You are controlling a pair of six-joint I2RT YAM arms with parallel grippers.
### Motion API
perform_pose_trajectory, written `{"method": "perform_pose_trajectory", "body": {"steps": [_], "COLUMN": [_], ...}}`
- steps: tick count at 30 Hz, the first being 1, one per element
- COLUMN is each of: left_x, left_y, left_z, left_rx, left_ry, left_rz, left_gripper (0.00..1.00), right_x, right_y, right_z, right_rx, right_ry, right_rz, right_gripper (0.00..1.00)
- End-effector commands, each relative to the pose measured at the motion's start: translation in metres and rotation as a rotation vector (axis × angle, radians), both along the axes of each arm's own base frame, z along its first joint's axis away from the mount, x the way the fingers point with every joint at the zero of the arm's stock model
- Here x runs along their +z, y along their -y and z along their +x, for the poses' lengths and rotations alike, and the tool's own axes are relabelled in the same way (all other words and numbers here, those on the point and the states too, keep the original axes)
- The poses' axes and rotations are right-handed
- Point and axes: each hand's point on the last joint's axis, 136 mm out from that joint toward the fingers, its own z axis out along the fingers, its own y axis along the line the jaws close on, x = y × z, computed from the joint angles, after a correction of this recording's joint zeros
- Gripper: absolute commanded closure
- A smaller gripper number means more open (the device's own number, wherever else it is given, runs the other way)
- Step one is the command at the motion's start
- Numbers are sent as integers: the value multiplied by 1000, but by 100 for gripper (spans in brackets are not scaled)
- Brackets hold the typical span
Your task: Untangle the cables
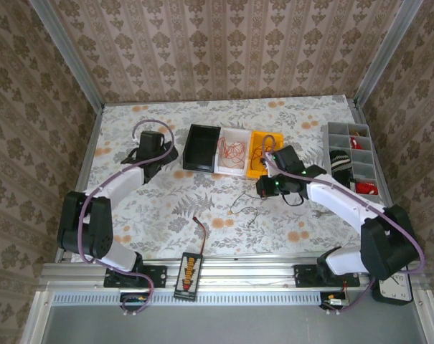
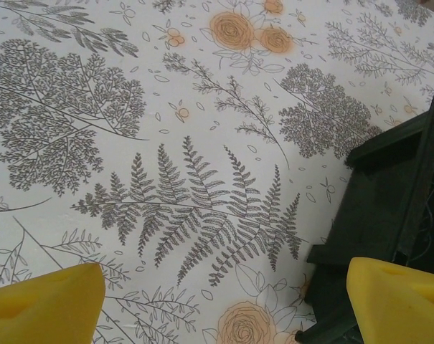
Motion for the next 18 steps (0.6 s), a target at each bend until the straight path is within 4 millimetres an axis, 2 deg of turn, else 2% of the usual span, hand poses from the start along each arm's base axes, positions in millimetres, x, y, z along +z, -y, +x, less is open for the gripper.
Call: {"method": "perform_pose_trajectory", "body": {"steps": [1,3,5,9,14,18], "left_x": [12,13,12,11,7,2], "left_y": [-8,-7,-6,-5,-3,-1], "left_z": [-3,-4,-5,-5,-5,-4], "left_rx": [38,31,22,12,7,7], "left_ry": [32,32,27,24,14,5], "left_rz": [3,4,1,2,-6,-19], "left_gripper": [12,12,12,12,12,12], "right_x": [-8,-23,-40,-60,-54,-51], "right_y": [-19,-25,-30,-34,-37,-37], "right_z": [-9,-20,-32,-39,-37,-42], "right_rx": [123,182,230,254,269,303], "right_ry": [-55,-111,-171,-222,-183,-169], "right_rz": [-29,-75,-123,-180,-173,-184], "right_gripper": [93,92,86,60,36,28]}}
